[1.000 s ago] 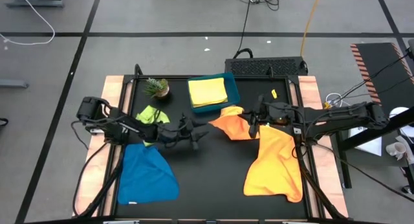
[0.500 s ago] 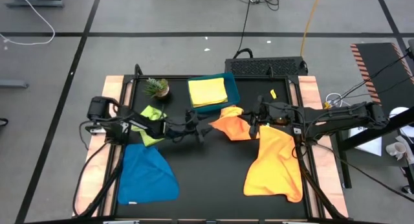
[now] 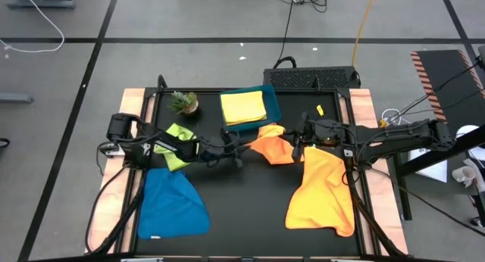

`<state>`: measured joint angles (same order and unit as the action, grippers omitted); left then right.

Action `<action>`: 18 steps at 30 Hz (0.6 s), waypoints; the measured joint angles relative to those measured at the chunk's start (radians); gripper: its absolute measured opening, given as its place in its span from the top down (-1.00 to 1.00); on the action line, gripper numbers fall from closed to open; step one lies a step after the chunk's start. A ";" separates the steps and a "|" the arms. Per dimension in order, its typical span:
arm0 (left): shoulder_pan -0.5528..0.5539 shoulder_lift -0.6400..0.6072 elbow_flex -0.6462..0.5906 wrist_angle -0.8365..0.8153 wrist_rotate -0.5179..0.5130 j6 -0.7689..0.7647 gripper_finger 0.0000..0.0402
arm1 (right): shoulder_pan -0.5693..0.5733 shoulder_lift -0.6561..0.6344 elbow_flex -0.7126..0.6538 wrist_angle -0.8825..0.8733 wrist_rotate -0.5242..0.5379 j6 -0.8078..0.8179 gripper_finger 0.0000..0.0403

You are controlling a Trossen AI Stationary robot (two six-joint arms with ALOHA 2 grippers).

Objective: Fold microfiber towels
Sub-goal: Fold the top orange microfiber cloth

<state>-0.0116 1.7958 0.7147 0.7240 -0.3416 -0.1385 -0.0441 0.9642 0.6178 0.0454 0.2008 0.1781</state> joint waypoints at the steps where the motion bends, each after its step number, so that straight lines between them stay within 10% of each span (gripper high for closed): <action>1: 0.000 -0.001 0.000 -0.017 0.000 0.005 0.83 | 0.000 0.000 0.000 -0.002 -0.012 0.001 0.99; 18: -0.220 -0.614 0.000 -0.464 0.138 0.042 0.99 | 0.112 -0.012 0.000 0.064 -0.498 0.263 0.99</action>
<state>-0.2316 1.1814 0.7143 0.2596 -0.2038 -0.0963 0.0682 0.9524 0.6178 0.1091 -0.2973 0.4412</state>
